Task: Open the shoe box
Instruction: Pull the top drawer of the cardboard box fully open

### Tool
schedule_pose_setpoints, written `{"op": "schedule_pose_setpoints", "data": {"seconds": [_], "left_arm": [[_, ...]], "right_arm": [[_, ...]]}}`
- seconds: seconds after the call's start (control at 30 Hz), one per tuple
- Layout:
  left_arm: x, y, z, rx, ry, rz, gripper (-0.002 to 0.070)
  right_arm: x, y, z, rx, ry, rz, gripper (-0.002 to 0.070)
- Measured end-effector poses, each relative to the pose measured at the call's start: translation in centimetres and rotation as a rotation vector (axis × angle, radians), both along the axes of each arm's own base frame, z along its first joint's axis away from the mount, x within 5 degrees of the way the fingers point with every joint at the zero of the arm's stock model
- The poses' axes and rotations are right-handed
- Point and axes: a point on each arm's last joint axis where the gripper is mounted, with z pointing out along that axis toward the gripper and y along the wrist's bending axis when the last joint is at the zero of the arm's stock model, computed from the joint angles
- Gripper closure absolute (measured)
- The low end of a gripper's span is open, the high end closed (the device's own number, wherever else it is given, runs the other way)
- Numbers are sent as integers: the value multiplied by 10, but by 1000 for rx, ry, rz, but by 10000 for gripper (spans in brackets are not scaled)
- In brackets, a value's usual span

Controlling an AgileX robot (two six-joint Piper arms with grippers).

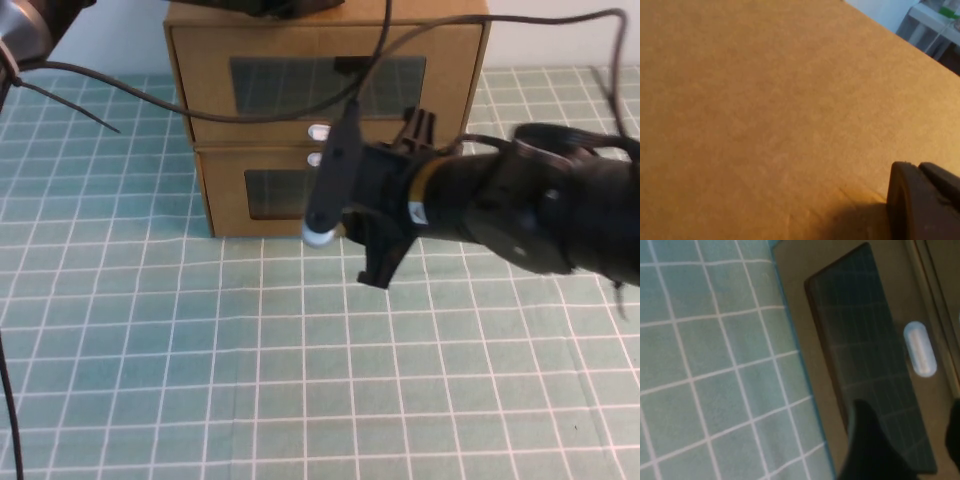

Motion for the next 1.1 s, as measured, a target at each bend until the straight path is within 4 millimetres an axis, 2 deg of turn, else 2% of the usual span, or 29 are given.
{"op": "schedule_pose_setpoints", "data": {"seconds": [0.1, 0.27, 0.4, 0.53, 0.73, 1.1], "left_arm": [[2, 2, -1, -30, 40, 10, 680], [3, 6, 0, -54, 68, 10, 680], [3, 10, -1, -70, 90, 4, 680], [4, 13, -1, -101, 121, 7, 680], [6, 16, -1, -127, 139, 4, 680], [5, 15, -1, -128, 145, -2, 680]], "right_arm": [[14, 13, 0, -22, 1, -11, 340], [29, 32, 0, -76, -80, -25, 339], [30, 44, -6, -142, -160, -95, 339], [28, 49, 2, -135, -293, -186, 339], [29, 58, 6, -127, -413, -172, 339], [41, 66, -37, -237, -410, -185, 339]]}}
